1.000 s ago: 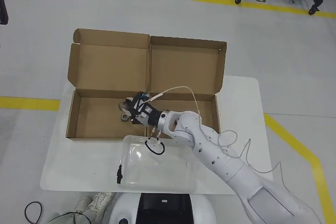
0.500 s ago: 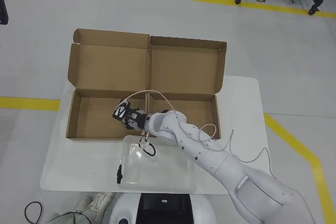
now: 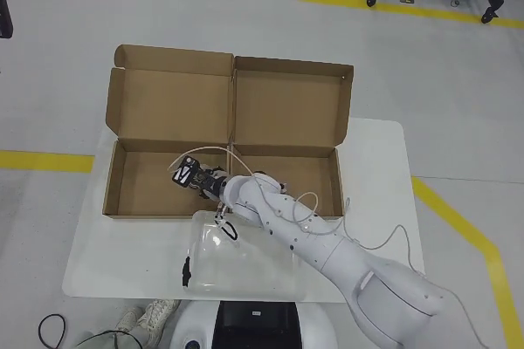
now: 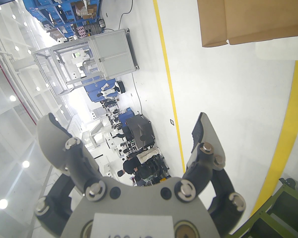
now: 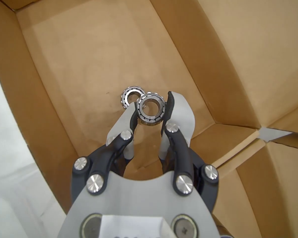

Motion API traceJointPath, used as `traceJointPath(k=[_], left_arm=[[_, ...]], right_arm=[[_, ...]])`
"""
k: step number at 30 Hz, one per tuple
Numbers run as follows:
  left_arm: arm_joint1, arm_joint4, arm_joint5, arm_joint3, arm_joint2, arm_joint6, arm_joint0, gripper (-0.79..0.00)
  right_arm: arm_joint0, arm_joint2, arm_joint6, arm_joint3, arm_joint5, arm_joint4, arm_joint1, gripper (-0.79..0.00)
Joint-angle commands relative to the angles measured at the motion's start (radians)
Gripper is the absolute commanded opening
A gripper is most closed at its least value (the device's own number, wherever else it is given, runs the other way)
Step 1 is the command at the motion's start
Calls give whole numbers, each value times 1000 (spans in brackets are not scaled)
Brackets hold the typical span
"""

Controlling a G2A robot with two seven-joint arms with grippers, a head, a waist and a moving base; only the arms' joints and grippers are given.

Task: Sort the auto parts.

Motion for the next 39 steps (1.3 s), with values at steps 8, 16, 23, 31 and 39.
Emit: traceJointPath(k=[8,16,23,31,39], left_arm=[[0,0,0,0,0,0,0,0],[0,0,0,0,0,0,0,0],[0,0,0,0,0,0,0,0],[0,0,0,0,0,0,0,0],[0,0,0,0,0,0,0,0]], right_arm=[[-5,18,11,16,31,-38,-15,-785],[-17,48,1,19,27,-56,-16,-425],[-28,78,-18,-4,16,-76,-12,-416],[-64,144,-101,-133,-83,-82,18,-422],[-145,270,-143,-306,-292,-77,85,-471]])
